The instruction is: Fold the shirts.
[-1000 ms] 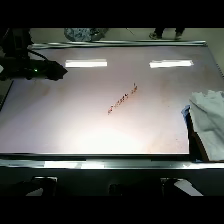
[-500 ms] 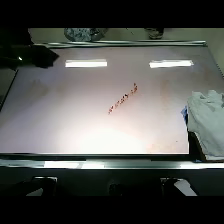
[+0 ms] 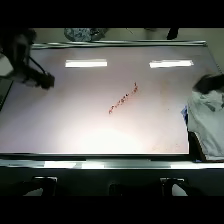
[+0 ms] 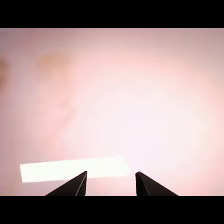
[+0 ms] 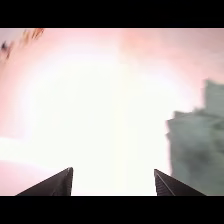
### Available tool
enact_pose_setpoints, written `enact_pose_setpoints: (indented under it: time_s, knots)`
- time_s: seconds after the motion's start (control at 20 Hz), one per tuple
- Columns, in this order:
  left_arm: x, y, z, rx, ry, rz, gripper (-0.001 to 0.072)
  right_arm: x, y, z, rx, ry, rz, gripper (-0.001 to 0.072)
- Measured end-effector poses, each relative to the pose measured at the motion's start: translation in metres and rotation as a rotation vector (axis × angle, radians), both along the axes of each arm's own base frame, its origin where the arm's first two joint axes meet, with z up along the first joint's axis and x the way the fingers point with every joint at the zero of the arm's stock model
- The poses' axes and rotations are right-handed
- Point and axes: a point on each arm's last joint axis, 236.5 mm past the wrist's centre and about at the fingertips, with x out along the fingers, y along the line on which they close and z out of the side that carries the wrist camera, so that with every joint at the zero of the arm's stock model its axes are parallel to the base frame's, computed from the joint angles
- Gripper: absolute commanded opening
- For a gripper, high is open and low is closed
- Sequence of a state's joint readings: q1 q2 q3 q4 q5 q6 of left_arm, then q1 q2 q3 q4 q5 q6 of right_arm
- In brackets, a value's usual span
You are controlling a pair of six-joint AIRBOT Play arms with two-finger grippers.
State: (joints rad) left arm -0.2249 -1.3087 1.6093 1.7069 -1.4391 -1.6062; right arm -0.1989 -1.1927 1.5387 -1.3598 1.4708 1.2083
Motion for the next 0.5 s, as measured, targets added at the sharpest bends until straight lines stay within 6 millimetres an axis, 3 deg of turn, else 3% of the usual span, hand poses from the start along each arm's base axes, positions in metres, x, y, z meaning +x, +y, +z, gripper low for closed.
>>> enact_pose_setpoints:
  time_s: [0.1,0.2,0.3,0.5]
  knots:
    - [-0.035,-0.001,-0.042,-0.029,0.112,0.033,0.0397,-0.018,0.047,-0.049,0.008,0.144,0.104,0.0610]
    - [-0.058,0.000,-0.069,-0.048,0.147,0.058,0.0397,-0.033,0.066,-0.078,-0.013,0.230,0.156,0.0609]
    - [-0.071,0.000,-0.085,-0.063,0.158,0.071,0.0397,-0.043,0.079,-0.092,-0.019,0.275,0.189,0.0609]
    - [-0.087,0.001,-0.100,-0.072,0.188,0.085,0.0397,-0.053,0.084,-0.104,-0.040,0.317,0.208,0.0609]
